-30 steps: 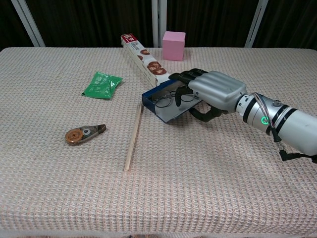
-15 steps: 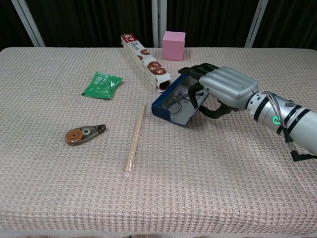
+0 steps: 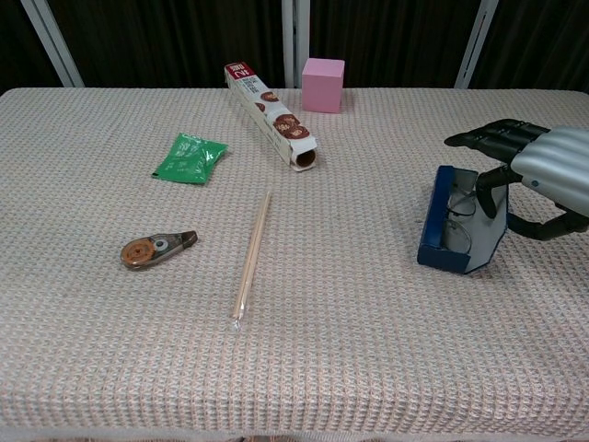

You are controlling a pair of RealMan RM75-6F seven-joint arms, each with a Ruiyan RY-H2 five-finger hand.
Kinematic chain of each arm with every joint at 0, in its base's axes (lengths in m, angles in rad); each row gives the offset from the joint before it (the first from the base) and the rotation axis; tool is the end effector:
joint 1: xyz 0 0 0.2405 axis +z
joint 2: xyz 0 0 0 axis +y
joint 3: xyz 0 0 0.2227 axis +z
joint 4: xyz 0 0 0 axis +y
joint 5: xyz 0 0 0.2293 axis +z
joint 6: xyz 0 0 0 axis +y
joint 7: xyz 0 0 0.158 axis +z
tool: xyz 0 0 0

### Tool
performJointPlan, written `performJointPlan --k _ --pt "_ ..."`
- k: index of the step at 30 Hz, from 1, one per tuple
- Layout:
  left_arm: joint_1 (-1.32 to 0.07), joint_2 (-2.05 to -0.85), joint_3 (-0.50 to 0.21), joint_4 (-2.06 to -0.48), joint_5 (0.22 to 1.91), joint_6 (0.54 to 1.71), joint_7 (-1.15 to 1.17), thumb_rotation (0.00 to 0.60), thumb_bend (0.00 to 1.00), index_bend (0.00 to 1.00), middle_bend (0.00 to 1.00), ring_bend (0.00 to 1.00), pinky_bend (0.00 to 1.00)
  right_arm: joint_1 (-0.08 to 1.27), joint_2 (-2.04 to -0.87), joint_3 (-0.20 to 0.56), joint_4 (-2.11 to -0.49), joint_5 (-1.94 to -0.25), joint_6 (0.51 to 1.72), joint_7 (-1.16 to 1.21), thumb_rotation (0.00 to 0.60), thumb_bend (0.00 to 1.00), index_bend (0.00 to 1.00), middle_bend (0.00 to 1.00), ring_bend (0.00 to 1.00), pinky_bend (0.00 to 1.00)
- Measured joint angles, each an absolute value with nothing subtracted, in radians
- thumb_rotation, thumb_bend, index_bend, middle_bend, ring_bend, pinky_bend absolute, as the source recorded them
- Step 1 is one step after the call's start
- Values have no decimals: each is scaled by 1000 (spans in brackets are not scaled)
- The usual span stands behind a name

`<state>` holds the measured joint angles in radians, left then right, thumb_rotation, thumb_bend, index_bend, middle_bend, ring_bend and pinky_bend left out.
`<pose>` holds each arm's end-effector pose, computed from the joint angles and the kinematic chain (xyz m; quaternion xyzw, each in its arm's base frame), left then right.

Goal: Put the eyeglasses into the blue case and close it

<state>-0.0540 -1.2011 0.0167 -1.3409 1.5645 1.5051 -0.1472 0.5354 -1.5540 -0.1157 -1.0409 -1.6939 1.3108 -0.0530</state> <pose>-0.3359 0.1721 0.1212 -0.6203 -0.3851 -0.3637 0.5785 -0.2361 -0.2825 -0.0120 0.8129 -0.1850 0.3650 0.4144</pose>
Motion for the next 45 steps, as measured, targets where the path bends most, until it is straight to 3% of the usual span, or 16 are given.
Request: performJointPlan --k 12,17,18,20,23,25,45 --pt "-56 -1190 16 -1352 1556 1495 -141 376 157 35 48 50 219 560 -1669 -83 -939 -1727 1302 -69 600 351 967 1 0 0" --pt "-57 -1191 16 -1346 1555 1491 -152 380 158 35 47 50 219 568 -1718 -73 -872 -1739 1312 -45 600 345 892 4 0 0" --pt "-58 -1191 16 -1345 1555 1492 -153 382 158 35 47 50 219 569 -1725 -72 -863 -1740 1312 -44 600 340 843 3 0 0" --pt "-57 -1190 16 -1345 1556 1494 -154 384 158 35 47 50 219 572 -1740 -69 -844 -1740 1307 -43 600 299 625 0 0 0" --pt "-56 -1186 15 -1346 1555 1497 -154 383 158 35 47 50 219 575 -1755 -66 -826 -1739 1300 -43 600 200 96 0 0 0" --pt "-55 -1183 15 -1346 1554 1498 -155 383 158 35 47 50 219 577 -1765 -61 -817 -1737 1300 -41 600 180 0 0 0 0" --pt "-51 -1184 16 -1349 1553 1501 -152 391 159 35 47 50 219 587 -1781 -42 -804 -1738 1349 33 600 87 0 0 0 0"
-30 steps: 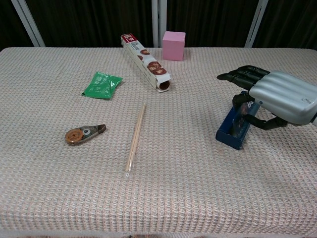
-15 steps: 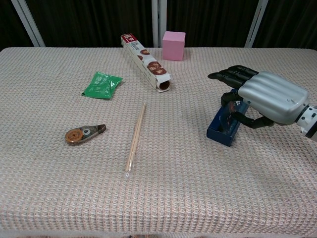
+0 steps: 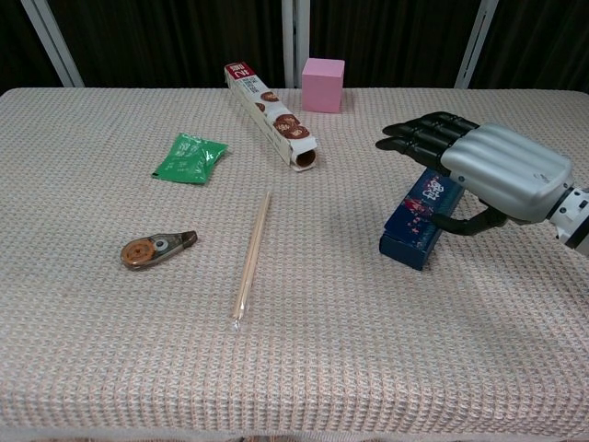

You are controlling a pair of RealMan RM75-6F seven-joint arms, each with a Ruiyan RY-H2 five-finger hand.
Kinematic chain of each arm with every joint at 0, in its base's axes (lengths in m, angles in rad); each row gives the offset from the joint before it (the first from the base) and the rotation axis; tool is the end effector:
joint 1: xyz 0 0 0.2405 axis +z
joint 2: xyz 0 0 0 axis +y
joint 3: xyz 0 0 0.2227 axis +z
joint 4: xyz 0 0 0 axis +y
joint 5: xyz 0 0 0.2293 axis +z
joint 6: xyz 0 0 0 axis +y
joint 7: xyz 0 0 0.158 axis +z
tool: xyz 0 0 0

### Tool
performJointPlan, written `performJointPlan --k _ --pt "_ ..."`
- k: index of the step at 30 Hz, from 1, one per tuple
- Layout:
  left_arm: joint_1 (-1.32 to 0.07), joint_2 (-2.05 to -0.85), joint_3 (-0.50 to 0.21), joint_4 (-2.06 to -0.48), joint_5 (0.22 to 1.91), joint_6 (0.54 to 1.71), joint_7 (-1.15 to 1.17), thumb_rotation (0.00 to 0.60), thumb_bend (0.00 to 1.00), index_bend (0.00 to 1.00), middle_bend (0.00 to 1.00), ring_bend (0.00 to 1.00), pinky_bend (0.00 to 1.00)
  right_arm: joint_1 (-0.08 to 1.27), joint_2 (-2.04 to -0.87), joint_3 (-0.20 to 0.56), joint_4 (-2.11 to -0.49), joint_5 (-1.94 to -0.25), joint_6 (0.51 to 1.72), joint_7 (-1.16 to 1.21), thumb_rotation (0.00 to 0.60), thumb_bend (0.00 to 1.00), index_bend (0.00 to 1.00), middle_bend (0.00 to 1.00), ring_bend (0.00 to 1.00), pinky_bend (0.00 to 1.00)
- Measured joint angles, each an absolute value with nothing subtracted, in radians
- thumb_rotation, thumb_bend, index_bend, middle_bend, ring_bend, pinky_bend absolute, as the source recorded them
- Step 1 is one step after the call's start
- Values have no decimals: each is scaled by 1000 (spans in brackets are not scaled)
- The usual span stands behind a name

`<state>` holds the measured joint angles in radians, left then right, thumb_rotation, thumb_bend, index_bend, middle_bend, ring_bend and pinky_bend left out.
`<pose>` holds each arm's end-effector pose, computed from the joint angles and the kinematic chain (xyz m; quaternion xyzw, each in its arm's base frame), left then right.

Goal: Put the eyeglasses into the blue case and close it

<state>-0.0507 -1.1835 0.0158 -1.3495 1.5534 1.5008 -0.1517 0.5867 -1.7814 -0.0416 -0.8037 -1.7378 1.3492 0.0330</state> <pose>-0.3386 0.1713 0.1267 -0.6170 -0.3877 -0.3588 0.5833 -0.1990 -0.3043 -0.0498 0.7923 -0.1667 0.4313 0.3980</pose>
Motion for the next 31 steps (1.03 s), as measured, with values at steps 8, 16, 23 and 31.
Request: performJointPlan --k 8,16,23,31 --pt "-51 -1182 16 -1360 1559 1505 -142 395 158 35 47 50 219 572 -1752 2 -830 -1719 1433 68 600 110 0 0 0 0" --pt "-51 -1183 14 -1369 1563 1513 -133 398 158 35 47 50 219 517 -1593 11 -978 -1662 1439 51 600 171 0 0 0 0" --pt "-51 -1179 13 -1388 1572 1524 -121 399 159 35 47 50 219 409 -1333 -7 -1244 -1507 1358 -21 600 151 0 0 0 0" --pt "-51 -1163 9 -1419 1584 1541 -94 397 159 35 47 50 219 238 -1168 -34 -1359 -1367 1342 -3 600 151 0 0 0 0"
